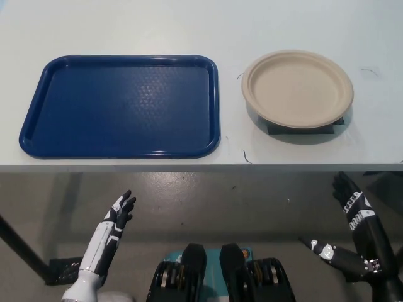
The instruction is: Use the right hand to pick up a plate from a leveled surface and place it into a tray on the left side
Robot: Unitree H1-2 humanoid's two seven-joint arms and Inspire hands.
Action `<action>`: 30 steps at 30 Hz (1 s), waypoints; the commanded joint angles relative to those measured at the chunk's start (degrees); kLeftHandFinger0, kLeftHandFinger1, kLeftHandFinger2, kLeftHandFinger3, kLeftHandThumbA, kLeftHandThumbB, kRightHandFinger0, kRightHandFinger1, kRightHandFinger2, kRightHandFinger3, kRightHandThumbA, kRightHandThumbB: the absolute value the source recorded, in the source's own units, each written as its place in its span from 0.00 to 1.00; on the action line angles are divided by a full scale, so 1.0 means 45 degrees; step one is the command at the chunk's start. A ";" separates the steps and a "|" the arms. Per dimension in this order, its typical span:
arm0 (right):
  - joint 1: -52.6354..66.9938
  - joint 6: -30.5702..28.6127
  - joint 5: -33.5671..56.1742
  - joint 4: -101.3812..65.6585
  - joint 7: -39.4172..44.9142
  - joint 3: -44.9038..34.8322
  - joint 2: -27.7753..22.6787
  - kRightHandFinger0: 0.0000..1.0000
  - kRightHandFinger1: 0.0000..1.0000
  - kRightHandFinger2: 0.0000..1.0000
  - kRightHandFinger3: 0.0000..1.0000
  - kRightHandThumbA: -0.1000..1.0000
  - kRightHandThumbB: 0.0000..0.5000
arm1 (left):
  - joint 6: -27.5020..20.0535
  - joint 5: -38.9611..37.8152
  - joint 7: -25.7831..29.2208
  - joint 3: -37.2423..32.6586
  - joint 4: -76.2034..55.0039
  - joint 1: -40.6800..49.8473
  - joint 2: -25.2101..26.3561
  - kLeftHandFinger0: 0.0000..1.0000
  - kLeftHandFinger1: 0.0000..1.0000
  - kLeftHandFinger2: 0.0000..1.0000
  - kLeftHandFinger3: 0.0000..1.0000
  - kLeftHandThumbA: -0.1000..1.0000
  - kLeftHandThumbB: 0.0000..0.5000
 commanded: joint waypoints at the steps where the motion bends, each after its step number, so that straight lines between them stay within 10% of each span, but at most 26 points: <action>1: -0.0346 0.4038 0.8072 -0.2288 0.1344 -0.0692 0.0079 1.00 1.00 1.00 1.00 1.00 0.62 | -0.0779 0.0190 -0.0179 -0.0132 -0.0437 -0.0223 0.0170 1.00 1.00 1.00 1.00 1.00 0.20; 16: -0.1671 0.7072 1.3868 -0.1895 -0.0074 -0.1743 0.0545 1.00 1.00 1.00 1.00 1.00 0.69 | -0.0771 0.0330 -0.0137 -0.0158 -0.0286 -0.0262 0.0166 1.00 1.00 1.00 1.00 1.00 0.21; 30: -0.2288 0.7794 1.5064 -0.1067 -0.0337 -0.2234 0.1013 1.00 1.00 1.00 1.00 1.00 0.70 | -0.0857 0.0421 -0.0119 -0.0189 -0.0204 -0.0278 0.0184 1.00 1.00 1.00 1.00 1.00 0.20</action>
